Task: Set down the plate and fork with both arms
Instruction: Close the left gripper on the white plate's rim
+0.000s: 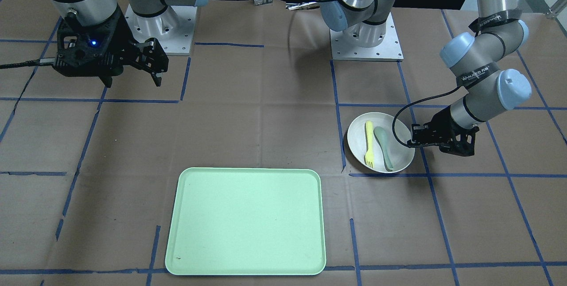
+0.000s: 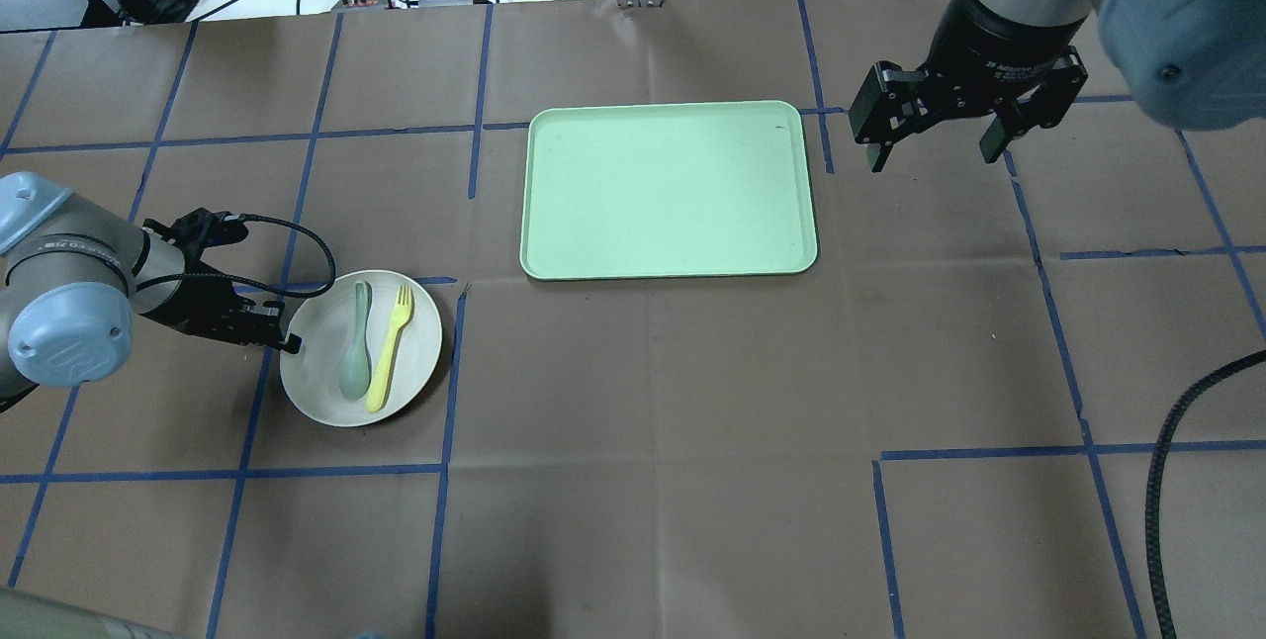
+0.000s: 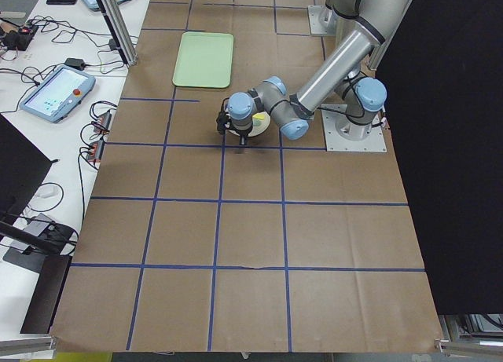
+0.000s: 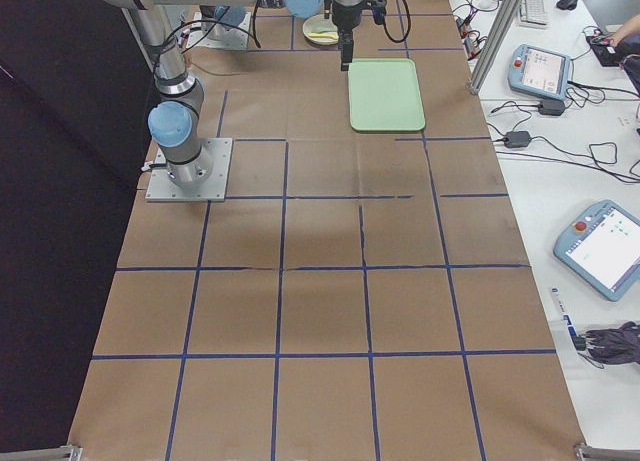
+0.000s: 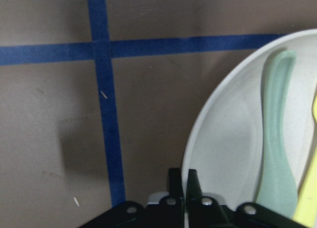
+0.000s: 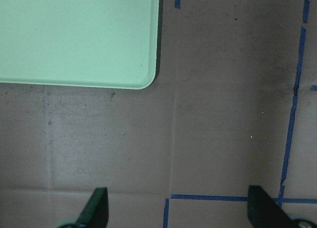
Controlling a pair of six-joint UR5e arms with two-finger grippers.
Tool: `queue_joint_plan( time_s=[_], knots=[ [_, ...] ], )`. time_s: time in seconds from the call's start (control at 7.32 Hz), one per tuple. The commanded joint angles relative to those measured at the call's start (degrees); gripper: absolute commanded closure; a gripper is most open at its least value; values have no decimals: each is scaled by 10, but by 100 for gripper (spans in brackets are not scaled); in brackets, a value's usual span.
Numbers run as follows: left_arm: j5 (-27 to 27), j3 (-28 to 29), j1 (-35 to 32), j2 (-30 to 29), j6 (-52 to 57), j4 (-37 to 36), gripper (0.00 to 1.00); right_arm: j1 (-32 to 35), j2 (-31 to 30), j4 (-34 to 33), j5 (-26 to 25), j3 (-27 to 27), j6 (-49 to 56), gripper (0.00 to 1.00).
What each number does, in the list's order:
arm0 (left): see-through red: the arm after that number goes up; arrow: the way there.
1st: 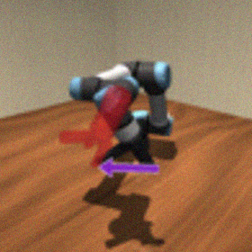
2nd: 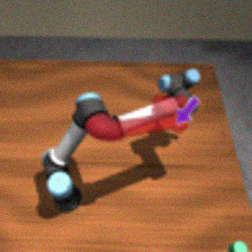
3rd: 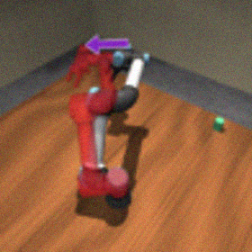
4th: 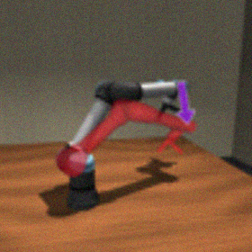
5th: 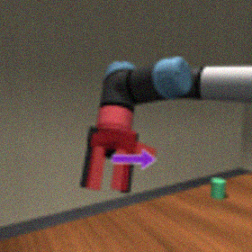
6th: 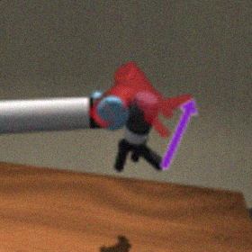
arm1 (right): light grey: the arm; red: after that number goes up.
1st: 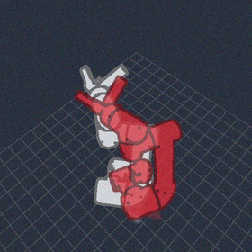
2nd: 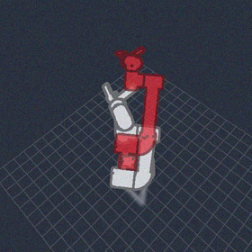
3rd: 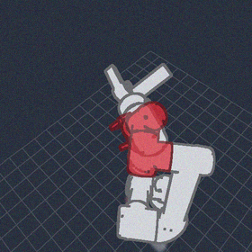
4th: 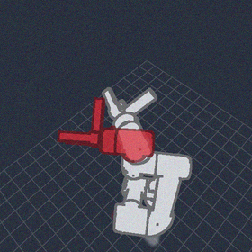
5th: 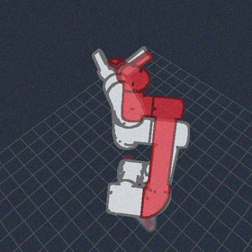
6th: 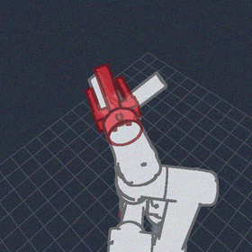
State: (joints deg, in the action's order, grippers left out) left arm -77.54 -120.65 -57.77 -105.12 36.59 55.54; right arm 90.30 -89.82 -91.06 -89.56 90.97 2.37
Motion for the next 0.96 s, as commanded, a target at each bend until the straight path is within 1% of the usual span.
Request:
queue_joint_plan(
  time_s=[0.0, 0.14, 0.41, 0.55, 0.68, 0.82],
  knots=[
    [2, 0, -1, 20, -6, 4, 100, 0, 0, 1, 0, 1, 0, 0],
    [27, -1, -1, 32, -16, 10, 100, 0, 0, 0, 0, 0, 0, 0],
    [62, -1, -2, 39, -23, 22, 100, 1, 0, 0, 0, 1, 0, 0],
    [72, 1, -3, 46, -26, 40, 100, 0, 0, 0, 0, 1, 0, 0],
    [75, 0, -11, 49, -54, 40, 100, 0, 0, 0, 0, 1, 0, 0],
    [94, 2, -24, 48, -94, 38, 100, 1, 0, 0, 0, 0, 0, 0]
  ],
)
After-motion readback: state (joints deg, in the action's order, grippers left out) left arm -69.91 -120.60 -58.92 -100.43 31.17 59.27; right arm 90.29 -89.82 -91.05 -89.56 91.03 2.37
